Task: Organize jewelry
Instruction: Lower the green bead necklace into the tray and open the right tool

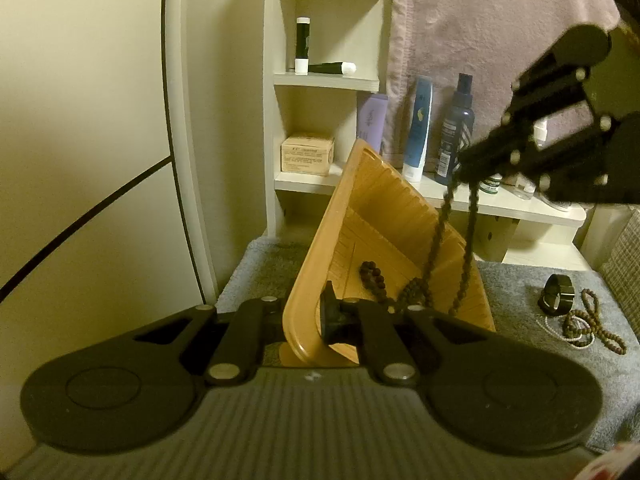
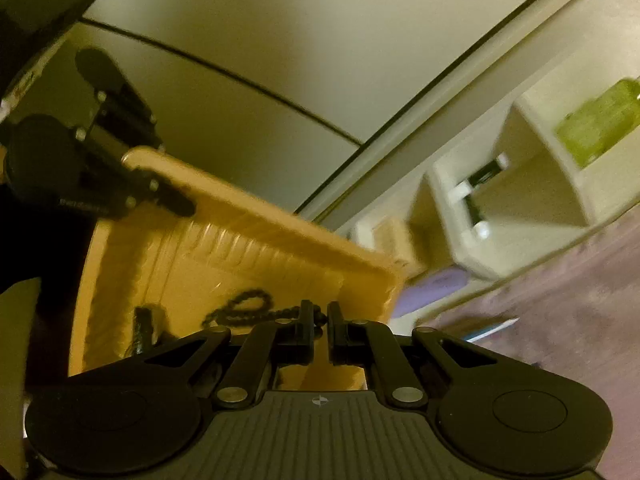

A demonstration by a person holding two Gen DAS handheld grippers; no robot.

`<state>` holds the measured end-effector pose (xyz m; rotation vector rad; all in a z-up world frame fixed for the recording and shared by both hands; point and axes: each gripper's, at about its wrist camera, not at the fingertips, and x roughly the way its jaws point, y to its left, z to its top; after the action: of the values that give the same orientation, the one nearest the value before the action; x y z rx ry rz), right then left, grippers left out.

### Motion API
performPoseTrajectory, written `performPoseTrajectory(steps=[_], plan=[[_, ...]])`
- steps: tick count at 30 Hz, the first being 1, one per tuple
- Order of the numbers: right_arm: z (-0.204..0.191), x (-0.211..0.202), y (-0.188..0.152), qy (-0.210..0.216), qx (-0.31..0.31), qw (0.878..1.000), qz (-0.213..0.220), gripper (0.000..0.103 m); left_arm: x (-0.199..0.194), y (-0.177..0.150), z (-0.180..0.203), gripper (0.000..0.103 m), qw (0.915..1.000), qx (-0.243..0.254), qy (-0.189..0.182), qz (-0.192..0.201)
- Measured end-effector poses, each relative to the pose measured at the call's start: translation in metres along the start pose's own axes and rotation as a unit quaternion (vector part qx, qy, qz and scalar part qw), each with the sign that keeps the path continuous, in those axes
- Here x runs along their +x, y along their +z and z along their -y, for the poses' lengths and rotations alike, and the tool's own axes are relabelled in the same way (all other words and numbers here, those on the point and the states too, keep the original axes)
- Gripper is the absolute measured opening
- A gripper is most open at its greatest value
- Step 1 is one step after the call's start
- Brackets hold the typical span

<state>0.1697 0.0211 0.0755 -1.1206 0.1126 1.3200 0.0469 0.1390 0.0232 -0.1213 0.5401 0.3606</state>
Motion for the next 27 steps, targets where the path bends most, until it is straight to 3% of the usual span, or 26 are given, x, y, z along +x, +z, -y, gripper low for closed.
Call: performPoseTrajectory(steps=[10,15,21,24,26,27], plan=[[-0.004,0.012,-0.009,0.01,0.009,1.0,-0.011,0.006,0.001,-0.001,0.0,0.008,1.0,0.0,0.0,-0.001],[-0.001,0.012,-0.014,0.007,0.046,0.999,-0.007,0.006,0.001,0.001,0.0,0.007,1.0,0.001,0.0,-0.001],[0.008,-0.011,-0.029,-0.035,0.094,0.995,0.005,0.009,0.002,0.001,-0.001,0.008,1.0,-0.001,-0.001,-0.001],[0.006,-0.031,-0.047,-0.061,0.124,0.99,0.004,0.02,0.001,0.0,-0.001,0.008,1.0,-0.002,-0.002,-0.001],[0.002,-0.044,-0.063,-0.088,0.158,0.984,-0.001,0.044,0.001,0.0,-0.001,0.008,1.0,-0.002,-0.002,-0.001],[0.0,-0.051,-0.073,-0.102,0.18,0.978,-0.001,0.047,0.001,0.0,-0.002,0.008,1.0,-0.003,-0.002,-0.001]])
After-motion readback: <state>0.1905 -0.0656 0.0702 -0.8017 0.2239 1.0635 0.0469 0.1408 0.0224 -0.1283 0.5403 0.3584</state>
